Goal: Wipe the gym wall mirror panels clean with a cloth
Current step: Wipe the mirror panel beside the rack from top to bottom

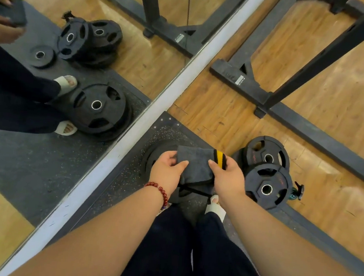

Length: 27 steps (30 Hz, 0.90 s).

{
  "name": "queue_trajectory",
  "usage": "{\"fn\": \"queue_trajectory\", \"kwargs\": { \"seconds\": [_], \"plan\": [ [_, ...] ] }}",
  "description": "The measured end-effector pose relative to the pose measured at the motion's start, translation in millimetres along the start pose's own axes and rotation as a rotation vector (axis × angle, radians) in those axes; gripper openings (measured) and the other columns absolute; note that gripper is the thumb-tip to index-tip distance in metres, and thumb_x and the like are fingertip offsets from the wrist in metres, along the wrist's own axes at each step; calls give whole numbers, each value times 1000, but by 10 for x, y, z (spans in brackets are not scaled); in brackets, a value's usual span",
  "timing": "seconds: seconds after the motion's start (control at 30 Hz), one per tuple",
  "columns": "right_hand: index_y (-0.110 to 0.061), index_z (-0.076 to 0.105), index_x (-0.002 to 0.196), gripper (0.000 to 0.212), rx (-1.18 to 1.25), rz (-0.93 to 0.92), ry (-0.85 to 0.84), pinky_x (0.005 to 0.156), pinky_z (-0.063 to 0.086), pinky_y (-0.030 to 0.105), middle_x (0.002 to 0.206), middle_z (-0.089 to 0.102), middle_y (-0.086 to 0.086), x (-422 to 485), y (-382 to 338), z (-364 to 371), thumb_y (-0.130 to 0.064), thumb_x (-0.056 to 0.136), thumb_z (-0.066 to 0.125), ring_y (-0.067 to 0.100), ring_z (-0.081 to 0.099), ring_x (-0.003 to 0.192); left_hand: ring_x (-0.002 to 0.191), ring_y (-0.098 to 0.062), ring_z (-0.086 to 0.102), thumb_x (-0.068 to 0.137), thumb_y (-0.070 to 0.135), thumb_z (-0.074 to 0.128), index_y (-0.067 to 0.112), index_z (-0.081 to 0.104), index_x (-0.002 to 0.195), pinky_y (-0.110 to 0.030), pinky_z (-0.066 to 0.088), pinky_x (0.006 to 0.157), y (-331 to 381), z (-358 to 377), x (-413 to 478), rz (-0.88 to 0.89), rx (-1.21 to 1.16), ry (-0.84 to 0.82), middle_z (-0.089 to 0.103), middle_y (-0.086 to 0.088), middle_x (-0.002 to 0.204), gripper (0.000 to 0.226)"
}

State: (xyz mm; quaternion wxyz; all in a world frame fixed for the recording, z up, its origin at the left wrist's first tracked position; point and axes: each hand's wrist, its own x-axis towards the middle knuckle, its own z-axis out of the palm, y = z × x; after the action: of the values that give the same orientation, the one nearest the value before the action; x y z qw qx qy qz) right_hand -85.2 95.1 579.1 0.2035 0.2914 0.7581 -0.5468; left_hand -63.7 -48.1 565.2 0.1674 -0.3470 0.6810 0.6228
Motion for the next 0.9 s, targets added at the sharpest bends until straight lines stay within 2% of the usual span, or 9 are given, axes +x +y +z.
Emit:
{"fn": "queue_trajectory", "kwargs": {
  "seconds": [0.13, 0.23, 0.3, 0.4, 0.5, 0.63, 0.73, 0.8, 0.9],
  "plan": [
    [-29, 56, 87, 12, -86, 79, 14, 87, 56, 48, 92, 66, 2, 560, 394, 13, -26, 97, 62, 22, 64, 90, 103, -15, 66, 92, 17, 67, 21, 61, 108, -36, 53, 96, -339, 320, 454, -75, 86, 3, 69, 1, 108, 17],
    [-27, 58, 98, 2, -143, 137, -3, 81, 57, 50, 90, 64, 2, 1054, 778, 106, -28, 97, 60, 25, 64, 86, 99, -14, 65, 93, 20, 66, 23, 62, 102, -37, 53, 95, -707, 576, 895, -101, 179, 10, 68, 4, 101, 10],
    [-23, 60, 106, 10, -166, 166, -7, 82, 57, 47, 90, 63, -1, 1470, 1132, 221, -27, 98, 60, 22, 63, 86, 95, -13, 64, 94, 22, 65, 25, 61, 97, -34, 53, 93, -1032, 768, 1259, -110, 224, 25, 65, 9, 94, 6],
    [-19, 59, 114, 16, -204, 174, -3, 78, 48, 34, 90, 61, -2, 1965, 1546, 385, -26, 99, 58, 19, 59, 86, 97, -14, 62, 95, 25, 64, 20, 63, 105, -32, 51, 93, -1424, 971, 1718, -121, 265, 43, 64, 7, 98, 12],
    [-19, 58, 121, 24, -227, 186, 12, 84, 48, 34, 102, 62, 2, 2531, 2045, 607, -26, 99, 58, 21, 57, 92, 100, -15, 62, 95, 28, 64, 14, 64, 115, -30, 49, 91, -1936, 1193, 2279, -148, 309, 71, 65, 2, 106, 24],
    [-20, 58, 121, 23, -281, 190, 5, 80, 44, 31, 94, 60, -2, 3167, 2704, 820, -26, 99, 58, 17, 57, 84, 88, -9, 56, 96, 27, 62, 18, 61, 109, -27, 46, 82, -2615, 1432, 2878, -178, 345, 58, 58, 14, 87, 15],
    [-17, 59, 123, 26, -319, 196, -1, 81, 44, 31, 101, 62, 1, 3526, 3138, 903, -26, 98, 59, 22, 58, 94, 97, -14, 62, 96, 27, 62, 20, 61, 106, -33, 52, 91, -3022, 1583, 3231, -175, 381, 30, 65, 7, 96, 12],
    [-16, 59, 121, 25, -337, 196, -3, 77, 38, 28, 100, 60, 1, 3664, 3348, 928, -26, 98, 59, 20, 54, 93, 98, -16, 63, 96, 28, 61, 21, 59, 103, -30, 49, 87, -3192, 1656, 3384, -153, 456, 10, 66, 3, 102, 10],
    [-19, 58, 121, 24, -337, 211, -4, 77, 36, 26, 101, 60, 0, 3778, 3538, 944, -26, 98, 59, 21, 55, 95, 96, -14, 61, 96, 26, 61, 17, 60, 112, -27, 46, 81, -3319, 1717, 3511, -82, 562, -11, 65, 2, 108, 18]
  ]
}}
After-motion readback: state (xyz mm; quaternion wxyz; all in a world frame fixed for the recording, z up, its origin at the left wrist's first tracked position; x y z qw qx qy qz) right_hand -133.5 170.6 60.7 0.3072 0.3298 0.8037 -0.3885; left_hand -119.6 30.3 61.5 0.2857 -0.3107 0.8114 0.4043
